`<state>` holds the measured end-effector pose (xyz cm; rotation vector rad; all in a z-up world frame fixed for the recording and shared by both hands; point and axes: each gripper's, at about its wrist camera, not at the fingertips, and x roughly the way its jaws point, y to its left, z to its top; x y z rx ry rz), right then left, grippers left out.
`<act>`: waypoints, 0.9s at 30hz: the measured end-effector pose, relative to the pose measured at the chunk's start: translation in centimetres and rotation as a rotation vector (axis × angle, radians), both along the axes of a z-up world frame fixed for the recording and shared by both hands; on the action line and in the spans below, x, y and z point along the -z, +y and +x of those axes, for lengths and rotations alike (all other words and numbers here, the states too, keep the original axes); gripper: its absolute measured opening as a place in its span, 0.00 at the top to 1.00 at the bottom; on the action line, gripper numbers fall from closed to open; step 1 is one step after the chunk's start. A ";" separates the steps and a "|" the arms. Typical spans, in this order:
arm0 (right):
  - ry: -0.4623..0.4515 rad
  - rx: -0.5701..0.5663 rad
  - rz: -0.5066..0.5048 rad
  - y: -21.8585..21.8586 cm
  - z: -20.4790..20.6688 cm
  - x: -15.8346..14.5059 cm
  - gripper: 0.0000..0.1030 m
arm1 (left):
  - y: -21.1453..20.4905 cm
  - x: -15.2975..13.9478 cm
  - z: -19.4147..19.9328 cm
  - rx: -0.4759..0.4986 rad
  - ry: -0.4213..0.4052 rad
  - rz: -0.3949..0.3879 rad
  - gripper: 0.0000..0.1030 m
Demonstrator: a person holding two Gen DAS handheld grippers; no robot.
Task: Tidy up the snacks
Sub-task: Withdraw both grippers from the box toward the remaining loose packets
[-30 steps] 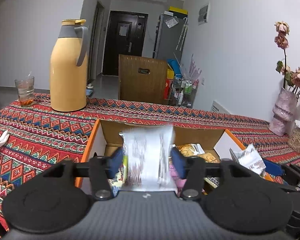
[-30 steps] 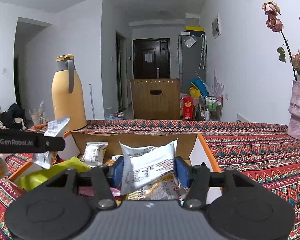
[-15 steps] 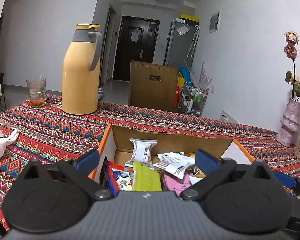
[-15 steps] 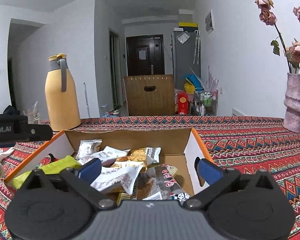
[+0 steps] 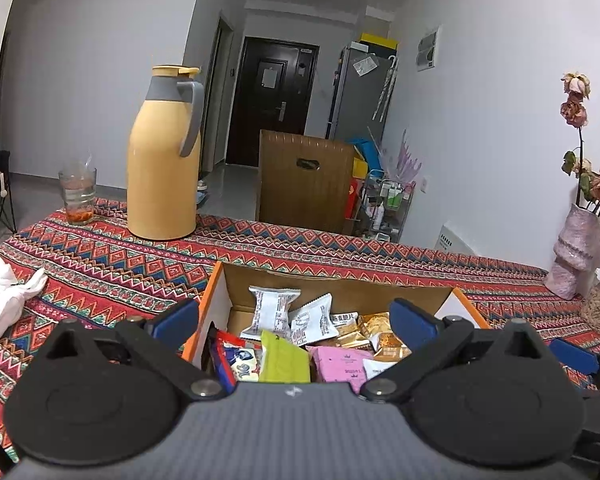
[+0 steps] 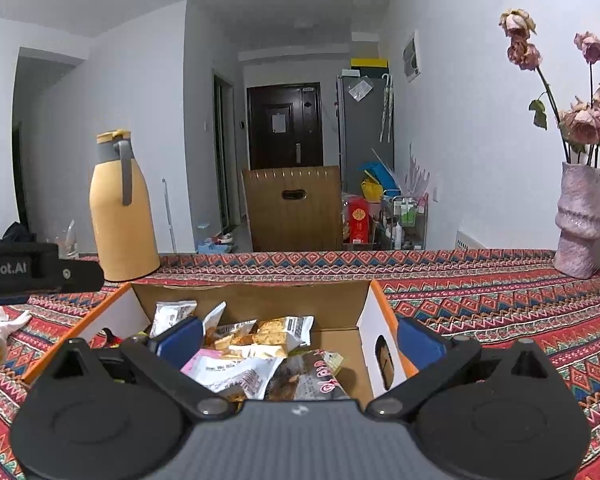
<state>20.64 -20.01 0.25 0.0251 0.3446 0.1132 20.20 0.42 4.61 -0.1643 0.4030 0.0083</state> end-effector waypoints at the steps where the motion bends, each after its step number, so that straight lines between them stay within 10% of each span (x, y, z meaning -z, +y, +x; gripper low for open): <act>1: 0.000 0.000 -0.002 -0.1 -0.3 -0.1 0.00 | 0.0 -0.1 -0.3 0.001 0.001 0.001 0.00; 27: 0.202 -0.102 -0.087 0.9 -8.0 4.4 0.00 | 3.2 5.7 -7.3 0.033 0.155 0.055 0.00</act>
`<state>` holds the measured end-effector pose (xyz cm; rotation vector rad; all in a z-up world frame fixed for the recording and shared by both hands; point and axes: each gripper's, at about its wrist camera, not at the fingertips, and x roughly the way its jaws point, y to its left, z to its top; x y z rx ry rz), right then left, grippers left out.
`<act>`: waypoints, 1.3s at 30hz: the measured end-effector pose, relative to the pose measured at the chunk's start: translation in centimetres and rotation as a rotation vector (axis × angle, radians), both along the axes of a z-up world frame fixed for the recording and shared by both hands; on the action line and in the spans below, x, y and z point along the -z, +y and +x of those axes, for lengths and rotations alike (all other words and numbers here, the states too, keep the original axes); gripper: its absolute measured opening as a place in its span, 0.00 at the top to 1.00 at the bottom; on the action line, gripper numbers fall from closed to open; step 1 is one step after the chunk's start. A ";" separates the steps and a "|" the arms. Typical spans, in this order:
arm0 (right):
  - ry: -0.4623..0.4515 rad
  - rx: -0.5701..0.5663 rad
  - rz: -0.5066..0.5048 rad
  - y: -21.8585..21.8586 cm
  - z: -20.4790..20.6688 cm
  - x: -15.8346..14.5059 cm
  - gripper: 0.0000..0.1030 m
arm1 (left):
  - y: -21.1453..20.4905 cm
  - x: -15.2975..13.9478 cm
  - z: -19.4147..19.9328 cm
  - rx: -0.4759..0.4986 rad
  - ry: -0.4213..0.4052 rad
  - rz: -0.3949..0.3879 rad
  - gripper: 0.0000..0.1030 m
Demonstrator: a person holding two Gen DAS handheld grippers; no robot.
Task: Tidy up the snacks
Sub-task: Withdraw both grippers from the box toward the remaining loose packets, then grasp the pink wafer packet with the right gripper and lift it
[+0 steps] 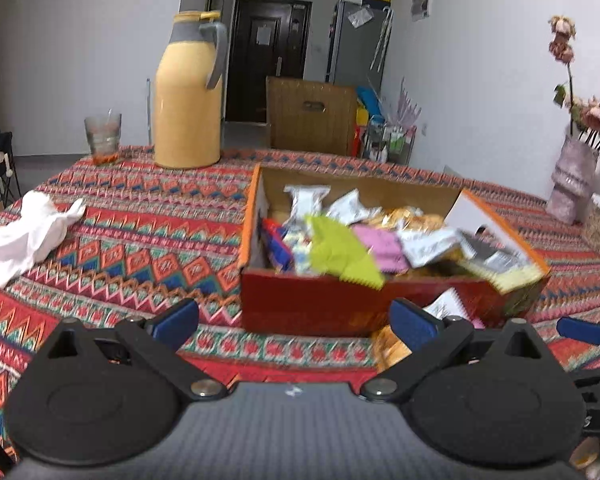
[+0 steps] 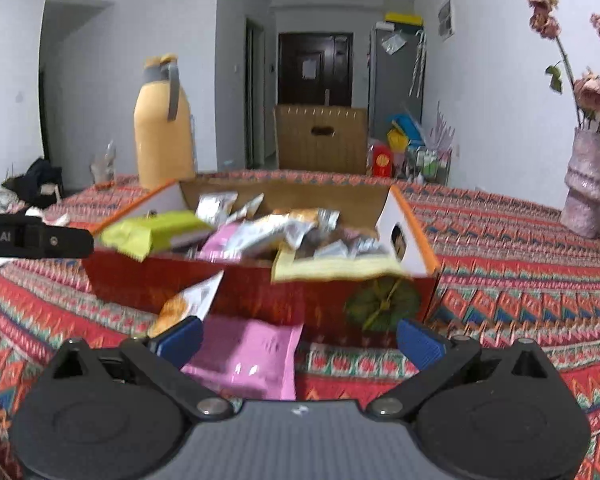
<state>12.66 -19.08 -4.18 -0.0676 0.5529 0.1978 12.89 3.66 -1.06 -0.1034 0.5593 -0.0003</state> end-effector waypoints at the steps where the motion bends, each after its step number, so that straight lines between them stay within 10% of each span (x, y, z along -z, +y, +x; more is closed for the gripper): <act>1: 0.017 -0.006 -0.004 0.2 0.1 0.3 0.00 | 0.2 0.5 0.1 -0.003 0.012 0.001 0.00; 25: 0.209 -0.076 -0.044 5.2 4.9 3.3 0.02 | 2.1 3.7 0.5 0.025 0.060 -0.100 0.00; 39: 0.146 -0.143 0.027 3.6 2.5 2.0 0.82 | 2.1 3.7 0.5 0.013 0.060 -0.100 0.00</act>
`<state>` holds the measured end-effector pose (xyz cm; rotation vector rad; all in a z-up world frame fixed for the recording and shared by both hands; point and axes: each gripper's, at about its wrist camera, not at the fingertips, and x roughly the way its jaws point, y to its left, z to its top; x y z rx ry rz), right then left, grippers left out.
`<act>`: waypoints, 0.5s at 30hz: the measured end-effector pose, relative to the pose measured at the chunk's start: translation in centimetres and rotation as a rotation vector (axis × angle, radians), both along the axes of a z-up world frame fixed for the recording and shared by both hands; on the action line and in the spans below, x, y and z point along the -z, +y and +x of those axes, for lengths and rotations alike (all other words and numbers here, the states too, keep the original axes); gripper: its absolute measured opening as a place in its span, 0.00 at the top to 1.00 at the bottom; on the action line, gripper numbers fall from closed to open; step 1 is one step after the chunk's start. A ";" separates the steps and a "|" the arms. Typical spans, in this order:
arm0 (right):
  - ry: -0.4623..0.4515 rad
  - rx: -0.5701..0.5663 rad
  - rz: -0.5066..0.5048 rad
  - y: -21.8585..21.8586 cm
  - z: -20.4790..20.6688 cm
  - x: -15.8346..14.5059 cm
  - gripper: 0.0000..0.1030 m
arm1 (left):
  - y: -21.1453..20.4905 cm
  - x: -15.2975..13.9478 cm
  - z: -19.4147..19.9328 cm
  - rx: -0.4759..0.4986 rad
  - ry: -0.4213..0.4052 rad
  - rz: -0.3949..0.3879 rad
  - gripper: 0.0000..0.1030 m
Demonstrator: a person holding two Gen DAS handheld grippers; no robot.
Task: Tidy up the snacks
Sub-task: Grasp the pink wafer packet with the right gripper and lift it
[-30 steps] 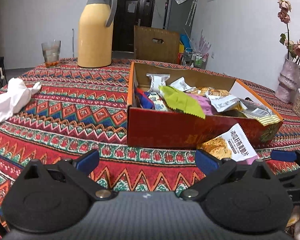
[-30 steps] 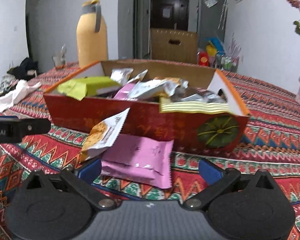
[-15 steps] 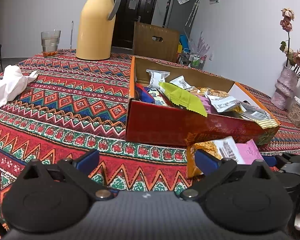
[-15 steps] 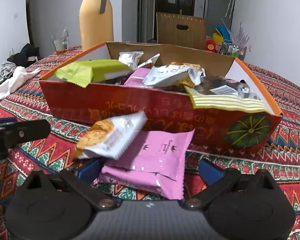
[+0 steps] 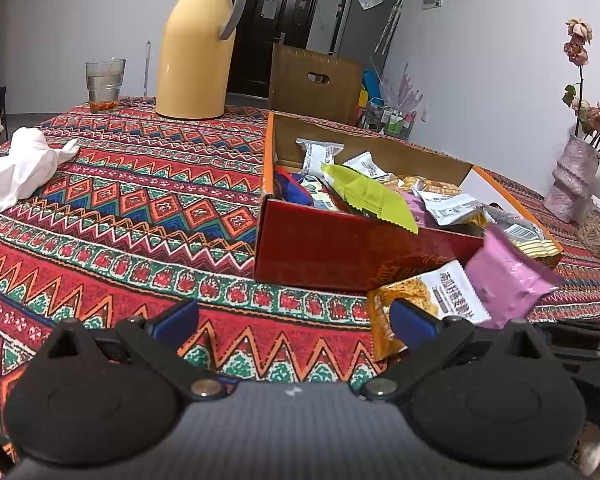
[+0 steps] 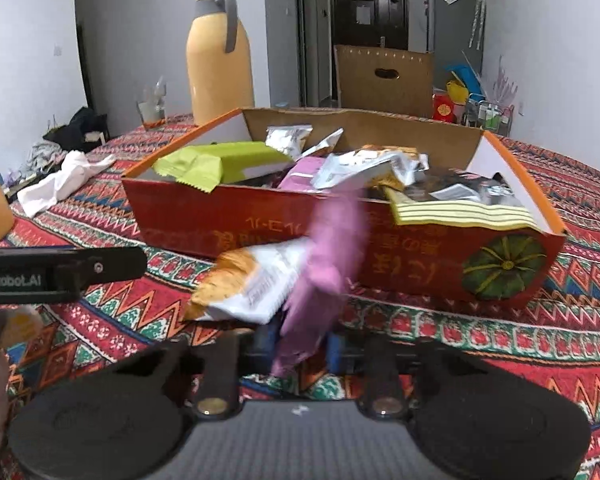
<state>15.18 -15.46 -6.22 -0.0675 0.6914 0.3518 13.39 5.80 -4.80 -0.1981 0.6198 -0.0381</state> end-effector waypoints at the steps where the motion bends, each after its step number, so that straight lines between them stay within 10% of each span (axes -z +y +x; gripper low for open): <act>1: -0.008 0.004 0.004 -0.3 -0.3 -0.1 0.82 | 0.0 0.0 0.0 0.000 0.000 0.001 0.00; 15: -0.089 0.086 0.019 -5.2 -3.3 -1.0 0.83 | -0.7 -0.1 0.2 0.003 0.023 0.046 0.00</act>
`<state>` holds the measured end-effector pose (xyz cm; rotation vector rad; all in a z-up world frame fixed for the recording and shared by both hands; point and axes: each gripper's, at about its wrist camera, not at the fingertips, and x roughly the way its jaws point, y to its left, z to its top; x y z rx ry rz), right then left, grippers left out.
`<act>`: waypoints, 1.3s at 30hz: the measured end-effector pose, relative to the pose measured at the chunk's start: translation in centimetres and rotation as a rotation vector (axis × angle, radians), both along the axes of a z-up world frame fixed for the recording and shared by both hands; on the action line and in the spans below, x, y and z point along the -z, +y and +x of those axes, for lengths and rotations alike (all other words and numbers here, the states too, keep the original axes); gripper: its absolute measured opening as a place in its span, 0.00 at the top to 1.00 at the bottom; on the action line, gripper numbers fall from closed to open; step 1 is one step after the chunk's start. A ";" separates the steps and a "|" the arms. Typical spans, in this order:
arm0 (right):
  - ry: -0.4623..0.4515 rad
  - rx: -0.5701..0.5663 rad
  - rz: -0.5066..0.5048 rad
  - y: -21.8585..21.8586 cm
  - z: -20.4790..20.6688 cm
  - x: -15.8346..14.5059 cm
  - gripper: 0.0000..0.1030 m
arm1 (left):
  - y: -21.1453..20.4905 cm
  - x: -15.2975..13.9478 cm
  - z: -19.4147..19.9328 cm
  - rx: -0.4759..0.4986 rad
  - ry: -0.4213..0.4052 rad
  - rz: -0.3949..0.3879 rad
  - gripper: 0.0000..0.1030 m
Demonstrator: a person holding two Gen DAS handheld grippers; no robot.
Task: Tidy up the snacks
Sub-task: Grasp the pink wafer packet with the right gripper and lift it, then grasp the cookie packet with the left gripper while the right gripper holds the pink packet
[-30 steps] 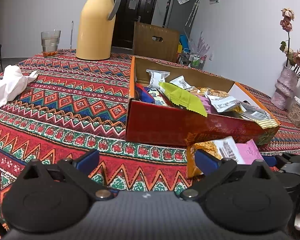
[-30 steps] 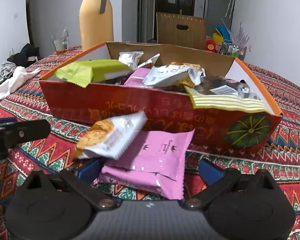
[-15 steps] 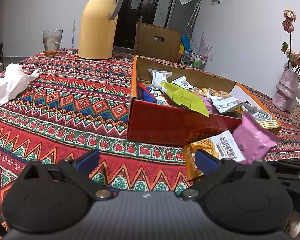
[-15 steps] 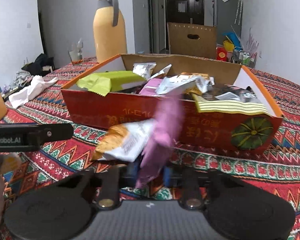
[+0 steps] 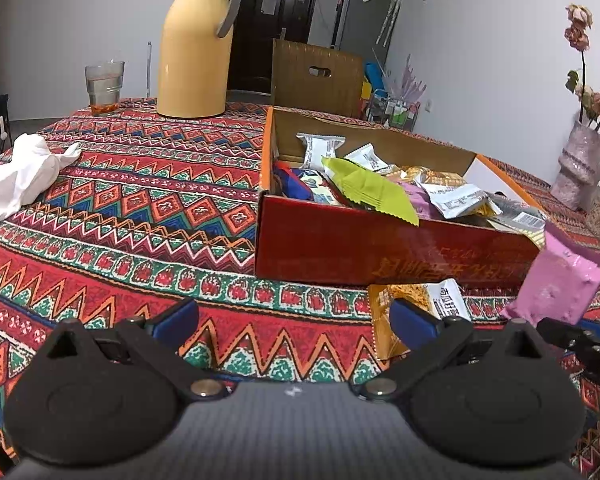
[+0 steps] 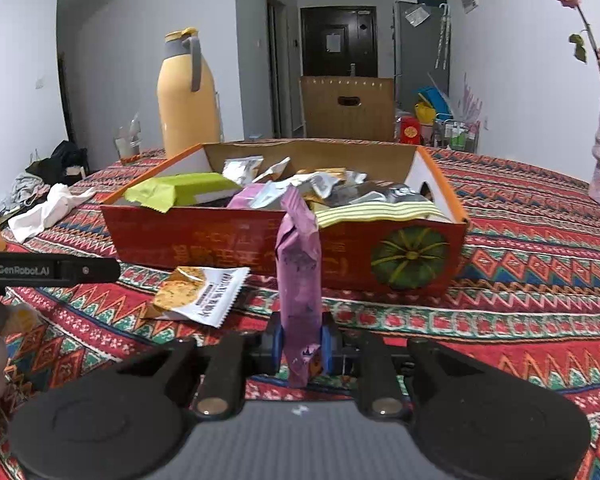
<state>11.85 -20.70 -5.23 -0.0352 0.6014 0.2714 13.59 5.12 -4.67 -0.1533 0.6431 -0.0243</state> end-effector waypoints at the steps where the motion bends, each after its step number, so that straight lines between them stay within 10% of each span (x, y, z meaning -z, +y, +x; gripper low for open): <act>1: -0.004 0.004 -0.003 -0.2 -0.1 0.0 0.83 | -0.2 -0.2 0.0 0.004 0.005 0.005 0.00; 34: -0.049 0.081 0.087 -4.5 -0.1 1.3 0.83 | -11.2 1.4 5.6 0.025 0.237 0.139 0.00; 39: -0.047 0.079 0.088 -4.5 -0.1 1.3 0.83 | -11.5 1.2 5.5 0.041 0.225 0.147 0.12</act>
